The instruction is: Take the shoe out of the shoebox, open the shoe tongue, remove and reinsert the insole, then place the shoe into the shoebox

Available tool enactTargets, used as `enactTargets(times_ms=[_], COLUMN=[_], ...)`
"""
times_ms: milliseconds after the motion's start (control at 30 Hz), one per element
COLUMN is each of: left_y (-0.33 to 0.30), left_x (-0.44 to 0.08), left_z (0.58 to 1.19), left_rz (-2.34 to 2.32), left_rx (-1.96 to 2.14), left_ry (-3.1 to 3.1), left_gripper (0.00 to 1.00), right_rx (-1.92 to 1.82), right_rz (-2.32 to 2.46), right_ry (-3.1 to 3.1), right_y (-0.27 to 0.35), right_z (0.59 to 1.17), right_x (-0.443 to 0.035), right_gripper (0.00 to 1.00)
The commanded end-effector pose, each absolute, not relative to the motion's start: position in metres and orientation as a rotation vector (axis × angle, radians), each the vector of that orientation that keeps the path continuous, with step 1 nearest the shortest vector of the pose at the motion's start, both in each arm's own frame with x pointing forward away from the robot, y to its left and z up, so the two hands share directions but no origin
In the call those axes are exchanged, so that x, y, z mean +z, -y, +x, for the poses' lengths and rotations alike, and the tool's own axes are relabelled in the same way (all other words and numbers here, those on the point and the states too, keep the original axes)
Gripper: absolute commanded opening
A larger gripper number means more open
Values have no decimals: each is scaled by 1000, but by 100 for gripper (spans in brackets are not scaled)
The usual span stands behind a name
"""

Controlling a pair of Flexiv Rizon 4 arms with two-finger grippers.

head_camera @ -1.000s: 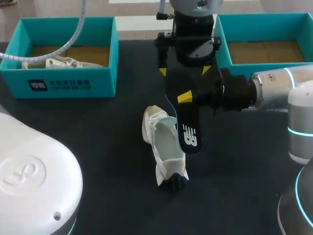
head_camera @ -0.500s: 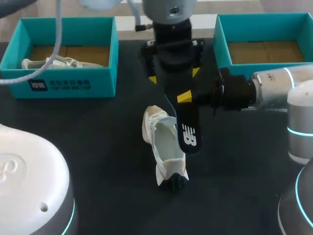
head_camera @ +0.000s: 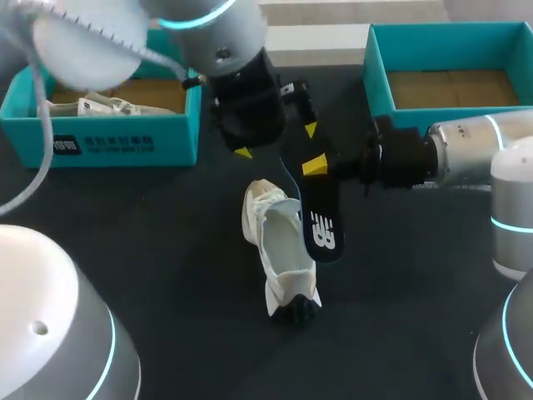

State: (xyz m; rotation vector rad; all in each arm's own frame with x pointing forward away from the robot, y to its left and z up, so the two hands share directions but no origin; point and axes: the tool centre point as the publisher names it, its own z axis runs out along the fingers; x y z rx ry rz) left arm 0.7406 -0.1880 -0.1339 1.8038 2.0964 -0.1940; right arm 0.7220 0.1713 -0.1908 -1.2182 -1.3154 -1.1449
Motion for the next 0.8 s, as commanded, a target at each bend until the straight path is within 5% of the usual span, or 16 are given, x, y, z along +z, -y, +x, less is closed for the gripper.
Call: enactTargets(times_ms=[33, 800], left_y=[179, 179], left_x=[-140, -140], left_z=[731, 731], left_rz=[1509, 1509], left_rx=[-603, -603], left_ry=[-1669, -1669], left_gripper=[100, 100], right_rx=[-1148, -1153], right_rz=[-1230, -1237], right_ry=[1316, 1320], right_y=[-170, -159], right_z=[717, 712], right_x=[-189, -188], right_gripper=[0, 0])
